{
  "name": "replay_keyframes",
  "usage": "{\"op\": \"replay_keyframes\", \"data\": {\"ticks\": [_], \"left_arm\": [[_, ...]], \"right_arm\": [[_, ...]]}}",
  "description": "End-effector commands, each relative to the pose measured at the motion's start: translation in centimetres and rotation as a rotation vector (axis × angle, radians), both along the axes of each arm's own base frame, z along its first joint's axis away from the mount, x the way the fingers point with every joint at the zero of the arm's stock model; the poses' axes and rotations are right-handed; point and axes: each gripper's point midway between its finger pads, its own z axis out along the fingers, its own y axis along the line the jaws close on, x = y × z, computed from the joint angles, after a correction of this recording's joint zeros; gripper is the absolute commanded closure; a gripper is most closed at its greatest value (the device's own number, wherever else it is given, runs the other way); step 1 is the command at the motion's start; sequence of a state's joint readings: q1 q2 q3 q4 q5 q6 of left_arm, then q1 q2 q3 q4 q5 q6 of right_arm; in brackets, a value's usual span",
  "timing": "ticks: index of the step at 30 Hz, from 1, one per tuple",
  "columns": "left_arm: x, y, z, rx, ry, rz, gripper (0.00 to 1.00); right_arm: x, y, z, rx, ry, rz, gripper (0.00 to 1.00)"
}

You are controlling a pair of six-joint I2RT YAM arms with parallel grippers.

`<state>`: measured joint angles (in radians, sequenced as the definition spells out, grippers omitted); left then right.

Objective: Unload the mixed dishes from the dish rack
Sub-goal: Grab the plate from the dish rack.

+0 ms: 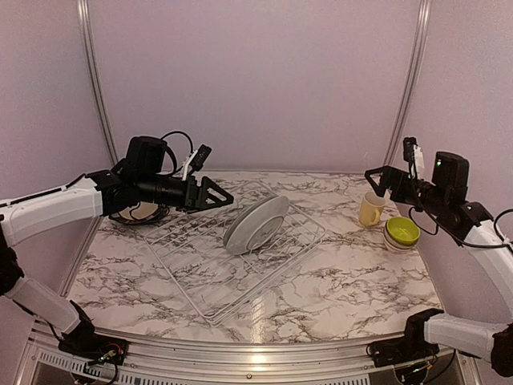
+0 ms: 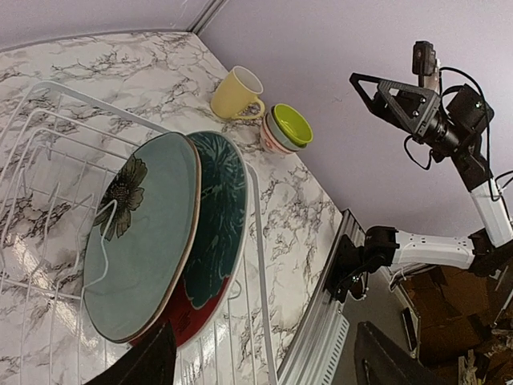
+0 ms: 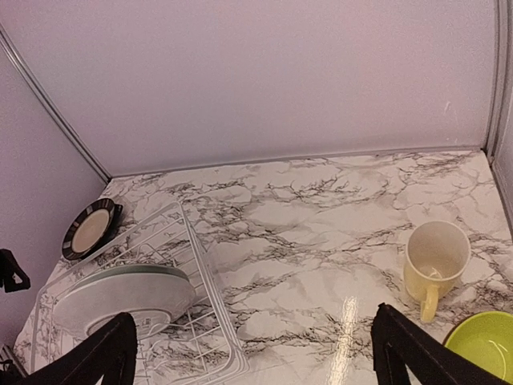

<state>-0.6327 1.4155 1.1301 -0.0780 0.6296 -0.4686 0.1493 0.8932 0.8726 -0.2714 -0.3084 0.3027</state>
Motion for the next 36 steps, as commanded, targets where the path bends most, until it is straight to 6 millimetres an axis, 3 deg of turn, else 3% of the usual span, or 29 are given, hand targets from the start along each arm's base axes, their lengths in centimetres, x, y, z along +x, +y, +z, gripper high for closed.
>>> {"op": "replay_keyframes", "data": {"ticks": [1, 7, 12, 16, 23, 27, 30, 36], "left_arm": [[-1.1, -2.5, -0.5, 0.017, -0.02, -0.045, 0.22], [-1.0, -3.8, -3.4, 0.215, -0.058, -0.01, 0.26], [0.3, -3.7, -4.2, 0.373, -0.132, 0.033, 0.26], [0.2, -4.6, -4.5, 0.391, -0.132, -0.001, 0.27], [-0.8, -6.1, -4.2, 0.377, -0.146, -0.04, 0.28], [-1.0, -6.2, -4.7, 0.387, -0.137, -0.04, 0.28], [-1.0, -6.5, -5.4, 0.403, -0.13, -0.047, 0.27], [-0.6, -8.2, -5.7, 0.42, -0.141, -0.065, 0.27]], "right_arm": [[0.2, -1.5, 0.9, -0.053, -0.001, -0.083, 0.02], [0.8, -4.8, -1.1, -0.144, 0.116, -0.262, 0.02], [0.7, -8.6, -1.0, -0.204, 0.17, -0.481, 0.02], [0.9, -9.8, -1.3, -0.259, 0.232, -0.545, 0.01], [1.3, -10.0, -1.1, -0.22, 0.271, -0.579, 0.01], [1.3, -10.7, -0.2, -0.304, 0.224, -0.577, 0.01], [1.3, -9.2, 0.2, -0.298, 0.186, -0.484, 0.01], [0.5, -9.0, 2.0, -0.255, 0.093, -0.474, 0.01]]}}
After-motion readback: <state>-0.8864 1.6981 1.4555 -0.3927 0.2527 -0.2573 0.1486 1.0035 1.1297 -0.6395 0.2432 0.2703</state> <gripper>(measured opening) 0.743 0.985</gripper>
